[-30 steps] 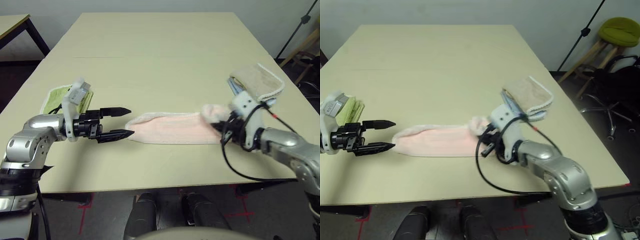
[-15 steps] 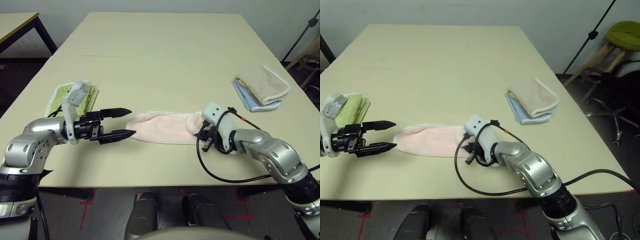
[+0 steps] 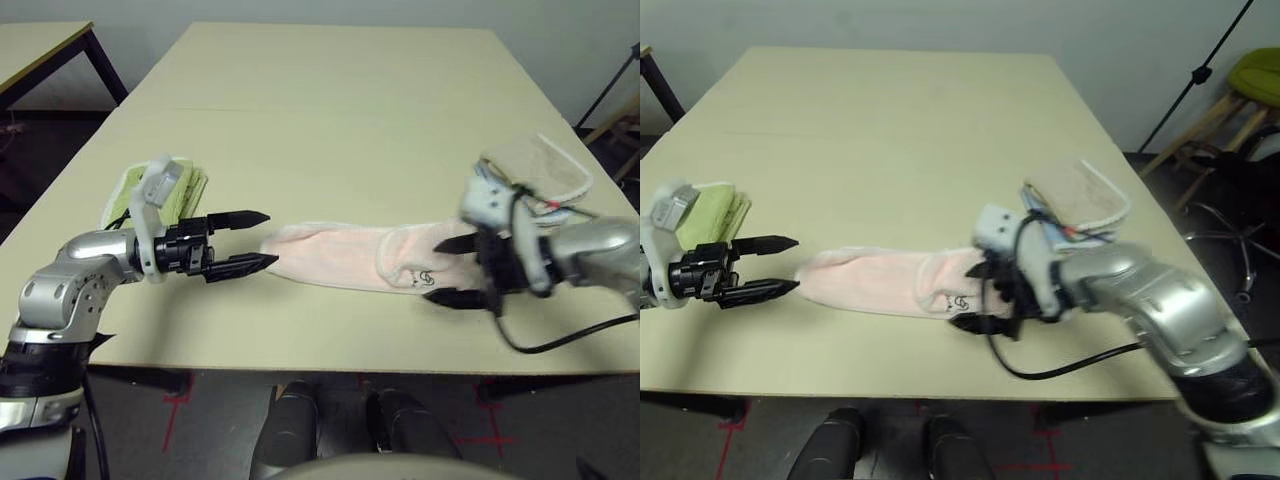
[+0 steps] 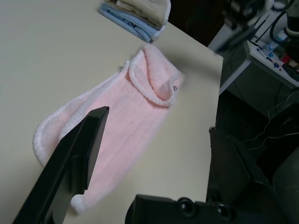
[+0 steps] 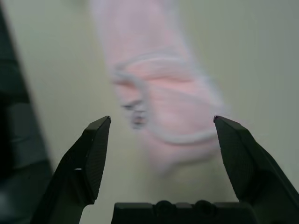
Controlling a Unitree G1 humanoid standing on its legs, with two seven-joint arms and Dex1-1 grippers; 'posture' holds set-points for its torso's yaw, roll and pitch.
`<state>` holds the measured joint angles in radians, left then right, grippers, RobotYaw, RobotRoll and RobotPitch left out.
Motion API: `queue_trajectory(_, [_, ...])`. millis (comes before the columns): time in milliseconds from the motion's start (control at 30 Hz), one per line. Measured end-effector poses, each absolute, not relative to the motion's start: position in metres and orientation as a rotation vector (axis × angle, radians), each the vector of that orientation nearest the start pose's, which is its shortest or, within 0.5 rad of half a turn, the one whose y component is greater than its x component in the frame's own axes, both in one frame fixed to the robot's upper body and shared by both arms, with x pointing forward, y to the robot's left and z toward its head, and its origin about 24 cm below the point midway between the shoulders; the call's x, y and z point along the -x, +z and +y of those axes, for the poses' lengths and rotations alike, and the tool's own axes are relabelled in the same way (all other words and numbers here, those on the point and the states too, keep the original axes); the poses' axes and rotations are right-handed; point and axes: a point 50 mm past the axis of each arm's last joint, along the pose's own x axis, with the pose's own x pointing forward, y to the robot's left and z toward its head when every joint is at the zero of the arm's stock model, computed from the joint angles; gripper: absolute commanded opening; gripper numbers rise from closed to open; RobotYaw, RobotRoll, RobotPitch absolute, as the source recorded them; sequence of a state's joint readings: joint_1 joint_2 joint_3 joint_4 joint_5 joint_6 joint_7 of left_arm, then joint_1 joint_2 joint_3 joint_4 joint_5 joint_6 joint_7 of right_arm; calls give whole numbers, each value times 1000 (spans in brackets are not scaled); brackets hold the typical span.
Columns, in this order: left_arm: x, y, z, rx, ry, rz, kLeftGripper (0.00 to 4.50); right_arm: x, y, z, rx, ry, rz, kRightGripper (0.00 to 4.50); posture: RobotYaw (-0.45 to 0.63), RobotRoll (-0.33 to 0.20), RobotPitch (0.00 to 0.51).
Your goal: Fold the towel and set it aside.
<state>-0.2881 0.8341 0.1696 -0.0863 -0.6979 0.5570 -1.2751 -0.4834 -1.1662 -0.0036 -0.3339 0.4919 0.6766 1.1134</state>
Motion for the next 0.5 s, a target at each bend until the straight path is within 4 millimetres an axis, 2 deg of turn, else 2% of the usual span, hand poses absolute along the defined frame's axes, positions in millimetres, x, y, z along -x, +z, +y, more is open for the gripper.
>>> queue_trajectory(67, [-256,175,235,-39,-1250,144,4500,-268,246,-238,854,980,218,4485,118,0,124])
queue_trajectory(167, [-258,173,231,-30,-1260,140,4500,-285,232,-251,1075,957,135,4485,131,0,127])
queue_trajectory(300, [-259,175,229,-33,-1261,133,4500,-296,205,-239,1175,1112,102,4485,143,0,132])
queue_trajectory(500, [-259,174,229,-32,-1253,134,4500,-306,194,-226,1292,1255,72,4485,167,0,132])
